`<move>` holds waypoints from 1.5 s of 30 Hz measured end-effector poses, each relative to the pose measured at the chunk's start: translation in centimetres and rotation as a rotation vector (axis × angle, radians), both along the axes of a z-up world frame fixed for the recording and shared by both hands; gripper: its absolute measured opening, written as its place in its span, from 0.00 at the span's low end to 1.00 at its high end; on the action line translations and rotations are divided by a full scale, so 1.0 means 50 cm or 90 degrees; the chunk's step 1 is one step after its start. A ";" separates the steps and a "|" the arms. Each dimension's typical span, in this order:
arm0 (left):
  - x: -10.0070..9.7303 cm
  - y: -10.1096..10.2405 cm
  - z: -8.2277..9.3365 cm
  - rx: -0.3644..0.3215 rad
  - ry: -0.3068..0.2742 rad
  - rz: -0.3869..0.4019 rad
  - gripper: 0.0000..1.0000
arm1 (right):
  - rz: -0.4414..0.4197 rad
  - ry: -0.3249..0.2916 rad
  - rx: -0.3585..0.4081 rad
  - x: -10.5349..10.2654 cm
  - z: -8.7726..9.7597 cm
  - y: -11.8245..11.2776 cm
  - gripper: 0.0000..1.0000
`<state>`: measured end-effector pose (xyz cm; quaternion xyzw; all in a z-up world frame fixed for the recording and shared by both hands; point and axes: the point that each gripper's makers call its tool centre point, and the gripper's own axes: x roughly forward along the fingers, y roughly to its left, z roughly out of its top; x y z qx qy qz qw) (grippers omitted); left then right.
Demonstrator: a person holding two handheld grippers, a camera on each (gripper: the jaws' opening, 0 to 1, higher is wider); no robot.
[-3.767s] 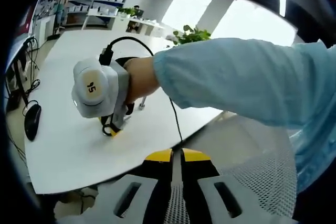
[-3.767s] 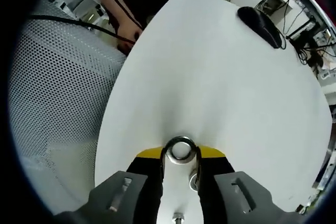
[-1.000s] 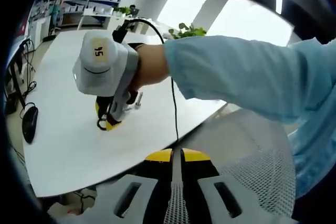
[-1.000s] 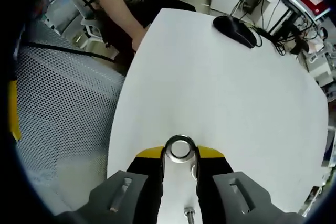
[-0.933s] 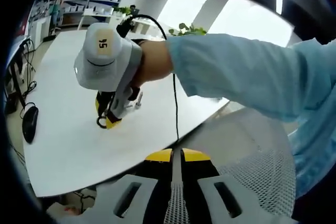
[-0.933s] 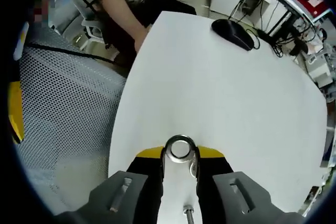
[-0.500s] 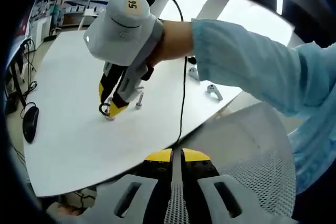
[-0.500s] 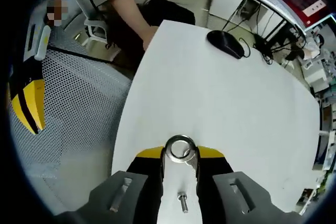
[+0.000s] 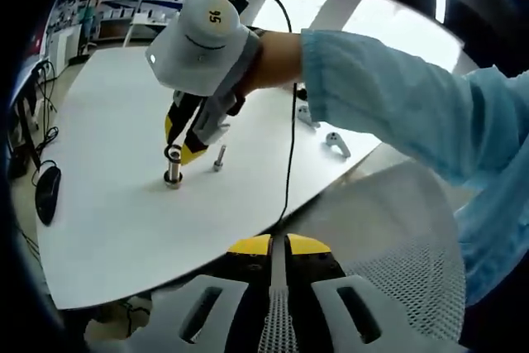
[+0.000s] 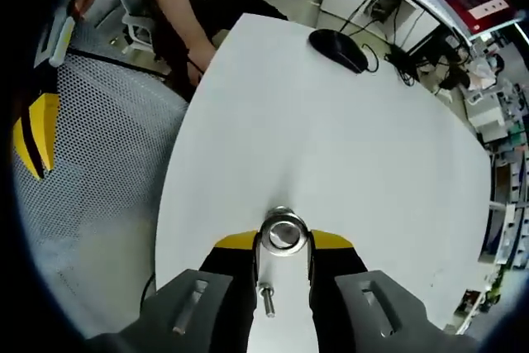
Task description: Place the washer onto the threaded stud by aligning its center hole with the stud, sliding it down to the base, and recovering from edge contact or off-axis alignment until the washer reaches the visible bottom stop.
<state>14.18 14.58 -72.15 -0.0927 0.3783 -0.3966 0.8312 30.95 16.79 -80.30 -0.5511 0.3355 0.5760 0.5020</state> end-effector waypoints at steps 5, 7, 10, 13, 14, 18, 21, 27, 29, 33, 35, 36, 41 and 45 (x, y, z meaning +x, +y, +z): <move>-0.001 0.000 0.000 0.000 0.000 -0.002 0.03 | -0.006 0.006 -0.004 0.005 -0.009 0.001 0.23; -0.001 0.000 0.000 -0.001 0.000 -0.002 0.03 | -0.006 0.007 -0.008 0.007 -0.012 0.001 0.23; -0.002 0.000 0.000 -0.002 0.000 -0.003 0.03 | -0.008 0.007 -0.014 0.013 -0.018 0.000 0.23; -0.002 0.000 0.000 -0.002 0.000 -0.004 0.03 | -0.008 0.008 -0.022 0.017 -0.025 -0.002 0.23; -0.002 0.000 0.000 -0.002 0.000 -0.004 0.03 | -0.007 0.008 -0.025 0.017 -0.027 -0.002 0.23; -0.001 0.000 0.000 -0.002 0.001 -0.005 0.03 | -0.004 0.015 -0.036 0.016 -0.041 -0.005 0.23; -0.002 0.000 0.000 -0.002 0.002 -0.006 0.03 | -0.007 0.021 -0.040 0.014 -0.051 -0.006 0.23; -0.003 0.000 -0.001 -0.001 0.004 -0.006 0.03 | -0.002 0.031 -0.053 0.013 -0.078 -0.007 0.23; -0.002 -0.001 -0.002 -0.001 0.004 -0.006 0.03 | -0.003 0.035 -0.054 0.012 -0.087 -0.007 0.23; -0.003 -0.001 -0.002 0.000 0.005 -0.006 0.03 | -0.003 0.042 -0.059 0.008 -0.099 -0.009 0.23; -0.003 -0.001 -0.003 0.001 0.006 -0.007 0.03 | -0.001 0.044 -0.060 0.010 -0.104 -0.008 0.23; -0.003 -0.001 -0.003 0.001 0.006 -0.007 0.03 | -0.002 0.047 -0.062 0.011 -0.107 -0.009 0.23; -0.003 -0.001 -0.003 0.001 0.007 -0.006 0.03 | 0.001 0.051 -0.069 0.009 -0.116 -0.009 0.23; -0.002 -0.001 -0.003 0.001 0.007 -0.004 0.03 | 0.001 0.052 -0.072 0.011 -0.119 -0.012 0.23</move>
